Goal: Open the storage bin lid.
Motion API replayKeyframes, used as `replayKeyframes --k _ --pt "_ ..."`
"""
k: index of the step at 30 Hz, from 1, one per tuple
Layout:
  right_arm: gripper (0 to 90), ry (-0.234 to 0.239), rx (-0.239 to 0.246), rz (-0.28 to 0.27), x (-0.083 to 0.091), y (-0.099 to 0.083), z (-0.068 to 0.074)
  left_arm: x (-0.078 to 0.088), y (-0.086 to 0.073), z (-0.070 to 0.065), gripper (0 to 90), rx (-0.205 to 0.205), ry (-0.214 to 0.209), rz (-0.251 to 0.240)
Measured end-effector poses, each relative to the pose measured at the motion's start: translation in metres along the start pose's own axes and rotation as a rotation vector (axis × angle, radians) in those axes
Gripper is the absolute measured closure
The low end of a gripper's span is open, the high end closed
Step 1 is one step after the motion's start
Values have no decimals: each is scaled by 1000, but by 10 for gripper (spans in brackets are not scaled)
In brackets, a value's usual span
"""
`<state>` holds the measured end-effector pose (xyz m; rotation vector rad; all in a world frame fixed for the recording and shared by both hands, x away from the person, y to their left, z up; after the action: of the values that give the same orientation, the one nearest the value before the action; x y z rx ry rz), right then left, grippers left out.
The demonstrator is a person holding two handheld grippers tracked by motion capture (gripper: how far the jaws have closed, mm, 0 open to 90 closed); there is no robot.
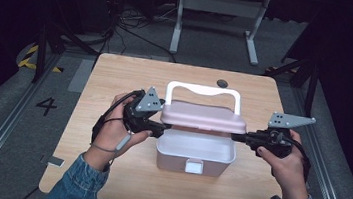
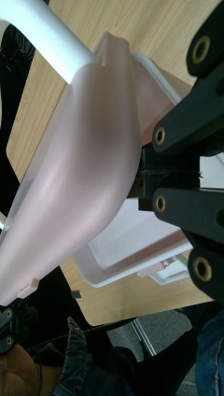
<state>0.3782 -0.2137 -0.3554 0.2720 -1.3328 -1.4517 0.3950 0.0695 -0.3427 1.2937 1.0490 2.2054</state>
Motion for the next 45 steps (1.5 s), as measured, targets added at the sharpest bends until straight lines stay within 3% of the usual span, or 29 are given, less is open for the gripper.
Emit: replayKeyframes --k 8,14,23,36,42,45 --pt "900 2 2 -5 0 0 0 -5 5 1 356 -45 6 -11" --pt "852 0 3 -21 1 1 1 -4 6 4 383 -47 19 -17" --pt "731 -40 13 -31 12 1 -1 -4 9 11 421 -25 9 -26" --pt "712 -98 -31 -58 44 -9 -9 -9 18 26 502 -9 -13 -88" --pt "712 -108 -53 -74 53 -12 -14 -11 22 33 549 -5 -8 -85" --pt "712 -102 -62 -81 55 -13 -15 -13 24 37 567 36 -6 -73"
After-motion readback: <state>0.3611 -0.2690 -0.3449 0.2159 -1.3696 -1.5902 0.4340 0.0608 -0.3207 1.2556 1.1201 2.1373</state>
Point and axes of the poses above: each handheld gripper's, and its own axes: x roughly backward along the jaws, y roughly out of its top, z roughly to its left, the point moved 6 cm from there along -x, roughly forward along the jaws, and after that the axes turned 10 degrees about -x, right-handed, at the moved point
